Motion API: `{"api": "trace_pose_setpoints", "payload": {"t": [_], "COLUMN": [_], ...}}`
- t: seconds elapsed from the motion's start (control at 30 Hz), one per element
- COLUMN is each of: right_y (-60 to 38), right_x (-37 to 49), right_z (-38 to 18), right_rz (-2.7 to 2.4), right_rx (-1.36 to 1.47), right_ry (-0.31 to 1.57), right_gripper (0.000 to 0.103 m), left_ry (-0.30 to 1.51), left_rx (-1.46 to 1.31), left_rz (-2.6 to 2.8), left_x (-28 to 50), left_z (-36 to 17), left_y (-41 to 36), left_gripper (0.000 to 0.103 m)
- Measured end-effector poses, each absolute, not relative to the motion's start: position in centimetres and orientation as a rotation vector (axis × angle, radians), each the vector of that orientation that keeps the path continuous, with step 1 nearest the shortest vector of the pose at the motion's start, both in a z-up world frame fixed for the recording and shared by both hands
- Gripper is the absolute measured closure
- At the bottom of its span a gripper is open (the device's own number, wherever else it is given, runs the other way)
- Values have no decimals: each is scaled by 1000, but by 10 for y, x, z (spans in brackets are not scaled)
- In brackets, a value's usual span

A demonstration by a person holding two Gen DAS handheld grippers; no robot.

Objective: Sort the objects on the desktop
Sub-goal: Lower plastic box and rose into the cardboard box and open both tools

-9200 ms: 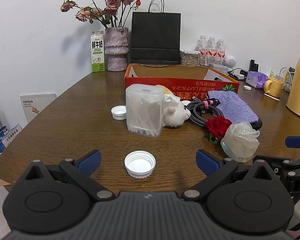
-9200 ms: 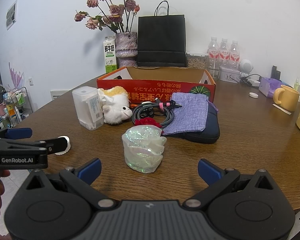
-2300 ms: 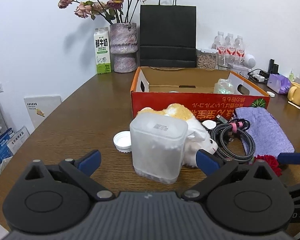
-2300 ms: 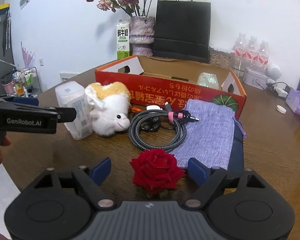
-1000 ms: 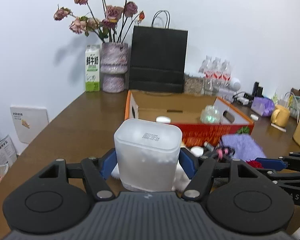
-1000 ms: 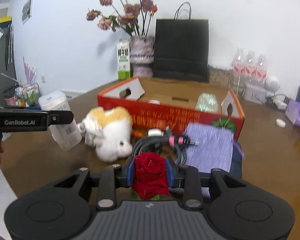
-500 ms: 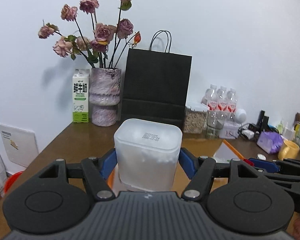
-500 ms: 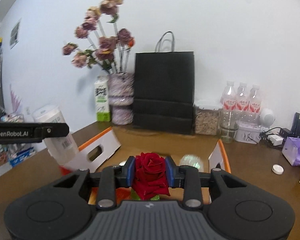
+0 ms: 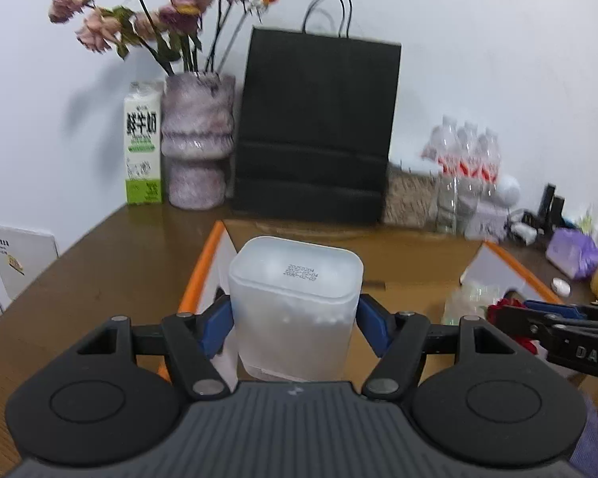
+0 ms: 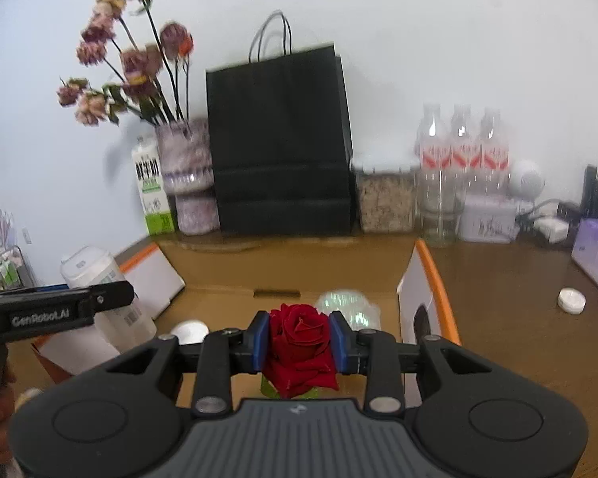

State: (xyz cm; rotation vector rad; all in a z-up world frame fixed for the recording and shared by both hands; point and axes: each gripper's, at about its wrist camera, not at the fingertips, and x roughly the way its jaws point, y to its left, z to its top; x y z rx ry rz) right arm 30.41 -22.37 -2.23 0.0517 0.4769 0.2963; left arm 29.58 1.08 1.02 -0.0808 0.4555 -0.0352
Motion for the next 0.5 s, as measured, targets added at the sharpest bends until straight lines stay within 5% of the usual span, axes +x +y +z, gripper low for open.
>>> {"api": "trace_pose_setpoints", "payload": {"t": [0.23,0.37,0.4,0.43,0.5], "right_y": [-222,-222,-222,-223,-225], "right_x": [308,305,303,303,298], "right_z": [-36,-36,-35,-34,-30], "right_rz": [284,271,270,268,249], "right_rx": [43,39,41,43,41], "right_ry": [525,520,515,506,478], "right_gripper": [70,59,46,26,2], "left_ry": [493,443,425,397,357], "left_rx": [-60,-42,-39,-37,-38], "left_rz": [-20,-3,-1,-6,-13], "left_x": [297,290,287,283,277], "left_z": [0,2,4,6,9], "left_y": [7,4,4,3,2], "left_gripper": [34,8,0,0,0]}}
